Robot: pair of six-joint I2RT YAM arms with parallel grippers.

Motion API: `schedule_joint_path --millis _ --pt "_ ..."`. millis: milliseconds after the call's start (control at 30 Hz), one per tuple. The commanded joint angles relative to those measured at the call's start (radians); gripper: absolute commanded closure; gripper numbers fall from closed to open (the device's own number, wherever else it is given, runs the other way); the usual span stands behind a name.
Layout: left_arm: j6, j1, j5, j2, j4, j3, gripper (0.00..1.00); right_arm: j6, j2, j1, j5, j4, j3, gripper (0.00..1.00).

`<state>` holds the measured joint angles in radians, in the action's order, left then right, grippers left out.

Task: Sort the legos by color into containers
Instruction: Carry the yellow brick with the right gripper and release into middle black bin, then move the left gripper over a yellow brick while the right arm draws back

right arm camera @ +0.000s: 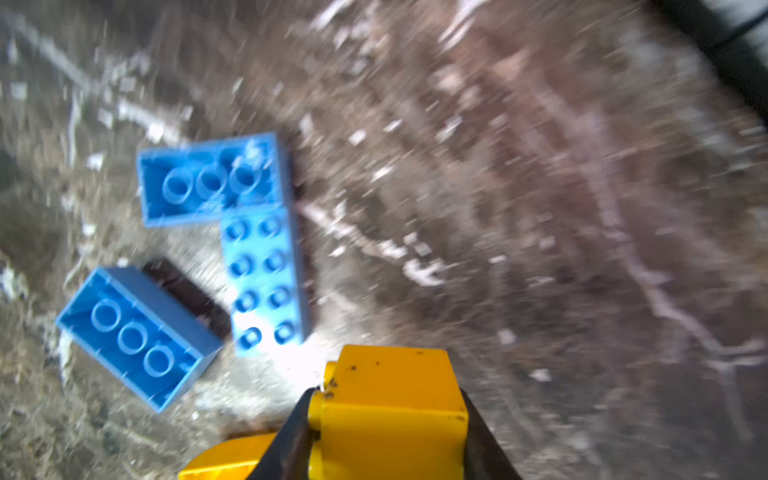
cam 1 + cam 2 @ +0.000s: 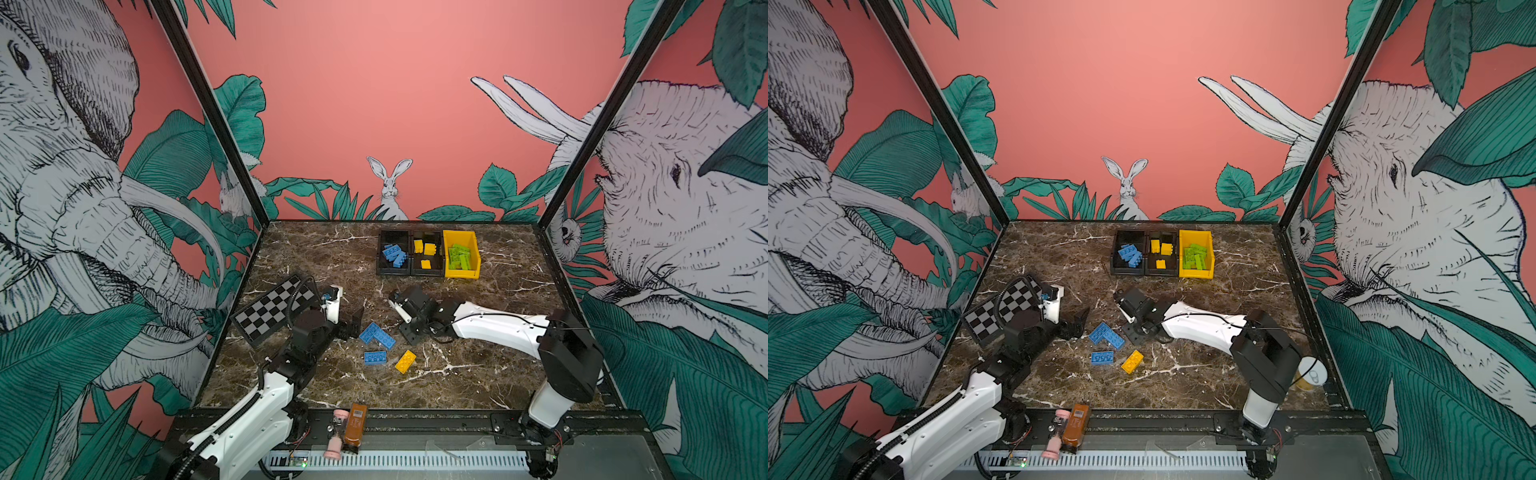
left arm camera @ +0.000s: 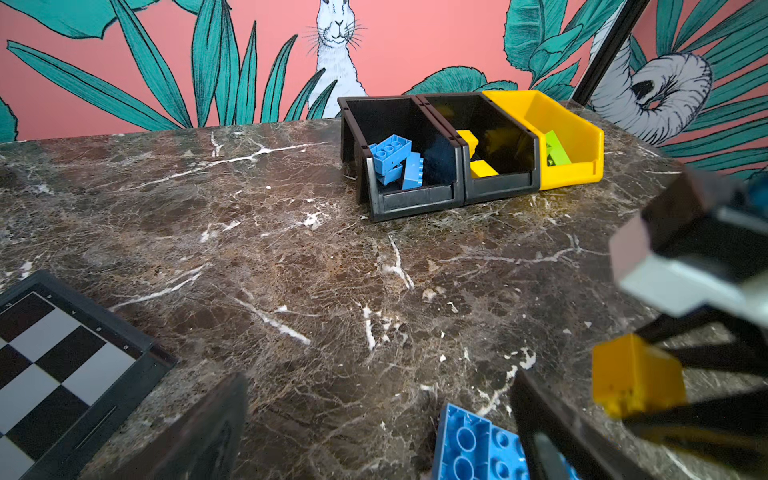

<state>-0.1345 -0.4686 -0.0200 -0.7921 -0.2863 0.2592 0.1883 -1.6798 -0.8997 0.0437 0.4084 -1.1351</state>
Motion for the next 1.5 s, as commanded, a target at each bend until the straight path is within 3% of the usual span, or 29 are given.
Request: schedule_joint_path --millis 0,300,500,800,1033,1267,1367,1467 --pt "0.003 -0.002 -0.002 0.013 0.008 -0.002 0.01 -0.078 0.03 0.09 -0.039 -0.05 -0.035 0.64" --pt "0.004 -0.002 0.032 -0.016 0.01 0.014 0.01 -0.172 -0.131 0.338 -0.165 -0.07 -0.283 0.65" --pt "-0.002 -0.001 0.055 -0.024 -0.003 0.012 0.01 -0.171 -0.258 0.422 -0.158 -0.046 -0.463 0.65" --pt "0.003 -0.002 0.126 -0.112 -0.011 0.047 0.01 -0.155 -0.432 0.471 -0.197 -0.012 -0.668 0.65" --pt "0.009 -0.002 0.126 -0.1 -0.002 0.047 0.01 -0.167 -0.479 0.47 -0.175 0.01 -0.714 0.6" --pt "0.027 -0.002 0.088 -0.08 0.085 0.075 0.01 -0.185 -0.461 0.474 -0.174 0.037 -0.73 0.3" --pt "0.027 -0.018 0.082 -0.07 0.154 0.112 0.01 -0.191 -0.399 0.481 -0.201 0.03 -0.702 0.23" --pt "0.05 -0.066 0.049 -0.053 0.276 0.178 0.01 -0.177 -0.247 0.493 -0.236 -0.069 -0.568 0.15"
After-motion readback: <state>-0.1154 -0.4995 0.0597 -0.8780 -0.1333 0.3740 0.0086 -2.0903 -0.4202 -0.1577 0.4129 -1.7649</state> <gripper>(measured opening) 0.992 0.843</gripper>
